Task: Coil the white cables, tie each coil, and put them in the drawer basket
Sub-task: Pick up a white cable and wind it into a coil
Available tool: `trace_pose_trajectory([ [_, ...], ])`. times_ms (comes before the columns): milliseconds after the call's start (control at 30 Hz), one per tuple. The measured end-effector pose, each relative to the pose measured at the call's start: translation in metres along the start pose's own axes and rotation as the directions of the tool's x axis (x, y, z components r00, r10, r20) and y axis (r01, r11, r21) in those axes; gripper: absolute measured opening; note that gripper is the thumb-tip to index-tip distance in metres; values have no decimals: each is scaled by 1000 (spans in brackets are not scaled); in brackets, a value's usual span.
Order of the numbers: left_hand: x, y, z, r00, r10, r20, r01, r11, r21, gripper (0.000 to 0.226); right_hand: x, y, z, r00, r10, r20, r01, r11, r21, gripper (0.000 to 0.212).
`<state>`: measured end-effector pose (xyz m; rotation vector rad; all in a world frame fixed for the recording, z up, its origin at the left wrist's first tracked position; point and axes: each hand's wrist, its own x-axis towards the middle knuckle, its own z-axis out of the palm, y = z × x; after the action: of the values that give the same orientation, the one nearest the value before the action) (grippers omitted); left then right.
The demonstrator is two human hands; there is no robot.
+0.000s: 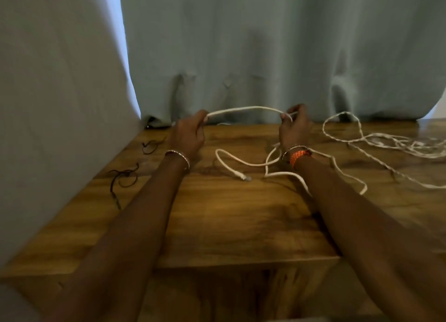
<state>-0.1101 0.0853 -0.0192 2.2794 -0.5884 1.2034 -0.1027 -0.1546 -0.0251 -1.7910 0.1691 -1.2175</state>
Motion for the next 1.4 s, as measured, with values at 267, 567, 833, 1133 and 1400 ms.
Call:
trace_pose_trajectory([
  [267,33,4,-14,709,-668,226,627,451,-636,43,2,-22,14,923,-59,380,193,926,-324,14],
  [567,41,40,-11,880,-289,377,464,357,-811,35,-20,-109,-12,112,78,991,398,910,-117,16],
  [833,31,38,-22,776,-180,605,631,202,-749,38,4,-140,-23,359,-144,922,229,971,63,31],
  [1133,21,45,-30,700,28,714,710,83,-699,36,-2,-126,-17,472,-509,720,824,545,-155,24],
  [1400,23,37,-27,657,21,754,752,-81,-654,46,-22,-113,-4,476,-522,708,770,636,-49,51],
])
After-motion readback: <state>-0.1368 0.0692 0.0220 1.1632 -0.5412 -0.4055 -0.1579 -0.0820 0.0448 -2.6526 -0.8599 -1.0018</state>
